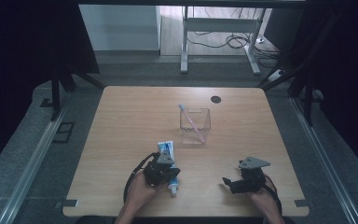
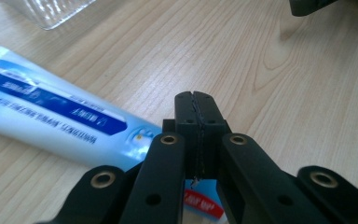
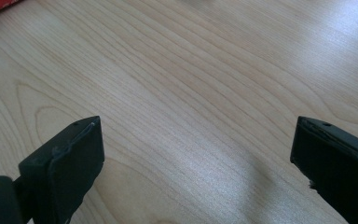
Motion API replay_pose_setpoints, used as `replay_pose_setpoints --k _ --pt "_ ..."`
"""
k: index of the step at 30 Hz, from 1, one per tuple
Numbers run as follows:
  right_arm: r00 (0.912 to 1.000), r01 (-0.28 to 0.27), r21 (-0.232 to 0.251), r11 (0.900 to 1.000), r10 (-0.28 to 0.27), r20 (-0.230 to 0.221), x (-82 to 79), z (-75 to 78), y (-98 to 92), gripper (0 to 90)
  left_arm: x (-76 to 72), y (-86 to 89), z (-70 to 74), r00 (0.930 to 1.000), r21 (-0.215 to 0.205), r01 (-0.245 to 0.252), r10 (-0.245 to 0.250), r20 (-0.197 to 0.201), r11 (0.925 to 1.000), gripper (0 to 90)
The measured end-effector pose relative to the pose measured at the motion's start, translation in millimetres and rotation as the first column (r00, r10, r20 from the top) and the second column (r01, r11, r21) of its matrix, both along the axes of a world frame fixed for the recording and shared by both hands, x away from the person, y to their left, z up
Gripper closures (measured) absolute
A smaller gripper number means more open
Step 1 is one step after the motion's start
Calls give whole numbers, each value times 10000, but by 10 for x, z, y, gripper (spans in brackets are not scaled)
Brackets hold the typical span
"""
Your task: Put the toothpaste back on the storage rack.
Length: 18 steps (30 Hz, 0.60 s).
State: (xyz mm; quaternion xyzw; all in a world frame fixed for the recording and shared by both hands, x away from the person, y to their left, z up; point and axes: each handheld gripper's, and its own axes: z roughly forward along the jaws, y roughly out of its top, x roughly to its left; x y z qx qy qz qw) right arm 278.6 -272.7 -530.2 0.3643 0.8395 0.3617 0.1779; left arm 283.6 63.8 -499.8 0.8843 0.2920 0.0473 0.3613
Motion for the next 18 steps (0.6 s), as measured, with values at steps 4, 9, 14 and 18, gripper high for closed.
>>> replay_pose_setpoints --k 4,9,14,18 --pt "10000 27 -51 10000 -27 -12 1 -1 -8 34 1 -56 -52 9999 208 -33 36 -135 9998 894" --pt "10000 93 -8 10000 -93 33 0 10 -21 36 -16 -30 -69 9996 112 -128 131 -233 9999 895" --pt "10000 75 -39 10000 -75 24 -1 8 -20 39 -30 16 -56 9995 163 -173 177 -243 9997 895" --pt "10000 69 -60 10000 -69 16 -1 6 -20 41 -47 81 -46 9993 123 -219 223 -303 9997 895"
